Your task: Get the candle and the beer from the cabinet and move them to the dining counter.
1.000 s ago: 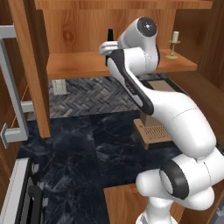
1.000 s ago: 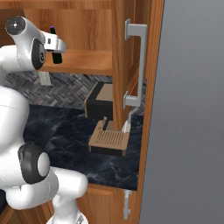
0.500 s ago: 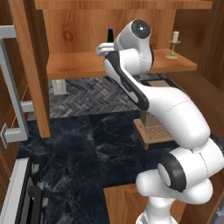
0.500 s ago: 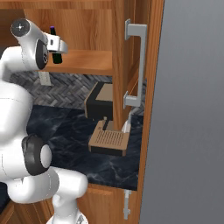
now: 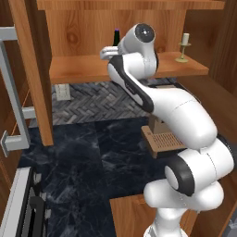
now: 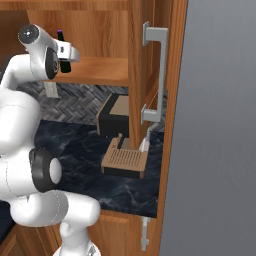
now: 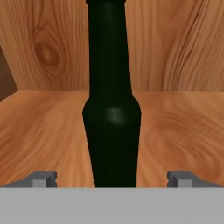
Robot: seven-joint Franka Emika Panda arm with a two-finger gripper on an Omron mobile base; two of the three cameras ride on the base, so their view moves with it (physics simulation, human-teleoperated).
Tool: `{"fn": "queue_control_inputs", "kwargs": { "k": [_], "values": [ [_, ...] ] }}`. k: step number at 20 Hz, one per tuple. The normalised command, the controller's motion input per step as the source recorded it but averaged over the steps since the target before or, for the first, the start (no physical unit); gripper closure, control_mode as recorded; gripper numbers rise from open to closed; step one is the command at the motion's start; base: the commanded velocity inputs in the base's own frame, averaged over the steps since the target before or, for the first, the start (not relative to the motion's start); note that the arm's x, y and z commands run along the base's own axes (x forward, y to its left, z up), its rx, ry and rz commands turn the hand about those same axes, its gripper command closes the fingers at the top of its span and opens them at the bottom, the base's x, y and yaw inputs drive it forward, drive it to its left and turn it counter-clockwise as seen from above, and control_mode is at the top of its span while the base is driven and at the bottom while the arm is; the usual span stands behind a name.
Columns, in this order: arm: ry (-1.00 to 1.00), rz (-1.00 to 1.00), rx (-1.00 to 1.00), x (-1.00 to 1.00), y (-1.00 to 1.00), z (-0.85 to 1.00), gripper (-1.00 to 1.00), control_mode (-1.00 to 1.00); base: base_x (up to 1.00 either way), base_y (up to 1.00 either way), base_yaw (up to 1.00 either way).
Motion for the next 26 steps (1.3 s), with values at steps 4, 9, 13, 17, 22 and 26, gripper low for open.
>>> {"fn": "queue_control_inputs", "kwargs": {
  "k": [4,9,13,17,22,26],
  "values": [
    [0.00,0.00,0.00,0.21,0.00,-0.01,-1.00,-1.00,0.00,0.00,0.00],
    [0.00,0.00,0.00,0.17,0.00,0.00,-1.00,-1.00,0.00,0.00,0.00],
    [0.00,0.00,0.00,0.09,0.00,-0.02,-1.00,-1.00,0.00,0.00,0.00],
    [0.00,0.00,0.00,0.04,0.01,-0.05,-1.00,-1.00,0.00,0.00,0.00],
    [0.00,0.00,0.00,0.04,0.00,-0.05,-1.00,-1.00,0.00,0.00,0.00],
    [0.00,0.00,0.00,0.09,0.02,-0.03,-1.00,-1.00,0.00,0.00,0.00]
  ]
}}
